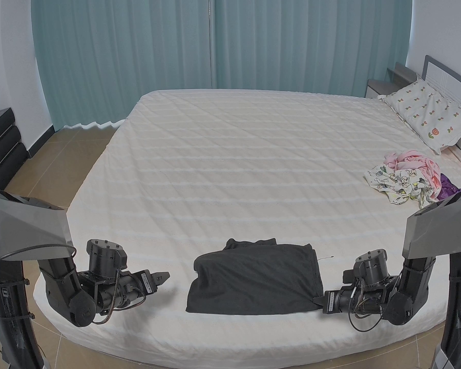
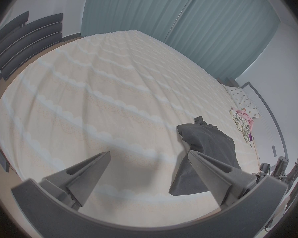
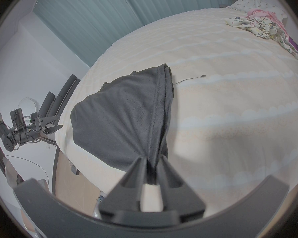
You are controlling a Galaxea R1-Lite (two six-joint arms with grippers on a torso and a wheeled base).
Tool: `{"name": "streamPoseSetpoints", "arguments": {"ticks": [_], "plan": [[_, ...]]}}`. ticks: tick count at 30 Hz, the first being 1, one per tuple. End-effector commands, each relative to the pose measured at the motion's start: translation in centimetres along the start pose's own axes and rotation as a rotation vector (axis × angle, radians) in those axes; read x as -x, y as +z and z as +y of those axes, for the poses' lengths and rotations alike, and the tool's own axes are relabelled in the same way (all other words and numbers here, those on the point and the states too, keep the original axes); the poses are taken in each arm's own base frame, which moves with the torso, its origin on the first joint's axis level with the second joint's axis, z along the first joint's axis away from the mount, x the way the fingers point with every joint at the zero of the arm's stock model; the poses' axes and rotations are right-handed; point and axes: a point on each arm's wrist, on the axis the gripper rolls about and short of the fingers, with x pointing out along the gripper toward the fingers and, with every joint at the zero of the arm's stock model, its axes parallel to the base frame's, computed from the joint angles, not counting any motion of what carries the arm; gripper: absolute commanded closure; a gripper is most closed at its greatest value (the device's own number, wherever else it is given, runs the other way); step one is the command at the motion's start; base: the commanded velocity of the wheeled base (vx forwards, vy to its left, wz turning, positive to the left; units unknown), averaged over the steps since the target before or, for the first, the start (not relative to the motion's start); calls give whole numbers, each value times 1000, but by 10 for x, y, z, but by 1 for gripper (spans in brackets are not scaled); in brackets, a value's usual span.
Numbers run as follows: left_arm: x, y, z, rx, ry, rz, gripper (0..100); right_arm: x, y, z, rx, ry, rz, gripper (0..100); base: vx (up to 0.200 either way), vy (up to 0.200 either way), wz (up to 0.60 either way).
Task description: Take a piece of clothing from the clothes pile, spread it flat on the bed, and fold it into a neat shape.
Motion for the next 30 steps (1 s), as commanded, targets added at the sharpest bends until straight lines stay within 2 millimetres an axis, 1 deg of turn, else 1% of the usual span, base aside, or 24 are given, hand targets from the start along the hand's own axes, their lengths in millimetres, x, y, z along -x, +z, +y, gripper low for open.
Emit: {"name": "streamPoseSetpoints", "arguments": {"ticks": [1, 6, 7, 8, 9, 10, 12, 13, 14, 15, 16, 21, 23, 25, 30], "plan": [[-1, -1, 0, -1, 1, 5, 0, -5, -3, -6, 2, -13, 13, 0, 0, 0, 0], [-1, -1, 0, -1, 1, 3, 0, 0, 6, -5, 2, 12, -32, 0, 0, 0, 0], [-1, 0, 0, 0, -1, -2, 0, 4, 19, -4, -9, 45, -80, 0, 0, 0, 0], [-2, 1, 0, 1, 0, -4, 0, 4, 26, -5, -17, 53, -105, 0, 0, 0, 0], [-2, 1, 0, 1, 0, -4, 0, 4, 26, -5, -17, 53, -105, 0, 0, 0, 0], [-2, 2, -1, 1, -2, -6, 0, 0, 43, -8, -38, 57, -159, 0, 0, 0, 0], [-2, 2, -1, 1, -3, -6, 0, -8, 56, -10, -72, 65, -197, 0, 0, 0, 0], [-2, 2, -1, 1, -3, -6, 0, -8, 57, -10, -74, 67, -199, 0, 0, 0, 0], [-3, 1, -1, 0, -4, -4, 0, -21, 67, -10, -119, 71, -207, 0, 0, 0, 0], [-3, 1, -1, 0, -4, -4, 0, -21, 67, -10, -119, 71, -207, 0, 0, 0, 0], [-4, 1, 0, 2, -2, -1, 0, -35, 79, -10, -162, 68, -211, 0, 0, 0, 0], [-9, 2, -1, 4, -4, -7, 0, -65, 92, -16, -220, 42, -168, 0, 0, 0, 0], [-9, 3, -2, 3, -9, -9, 0, -73, 97, -17, -234, 39, -161, 0, 0, 0, 0], [-10, 3, -3, 2, -10, -12, 0, -76, 98, -17, -240, 38, -158, 0, 0, 0, 0], [-10, 5, -4, 2, -15, -18, 0, -92, 100, -18, -245, 44, -154, 0, 0, 0, 0]]}}
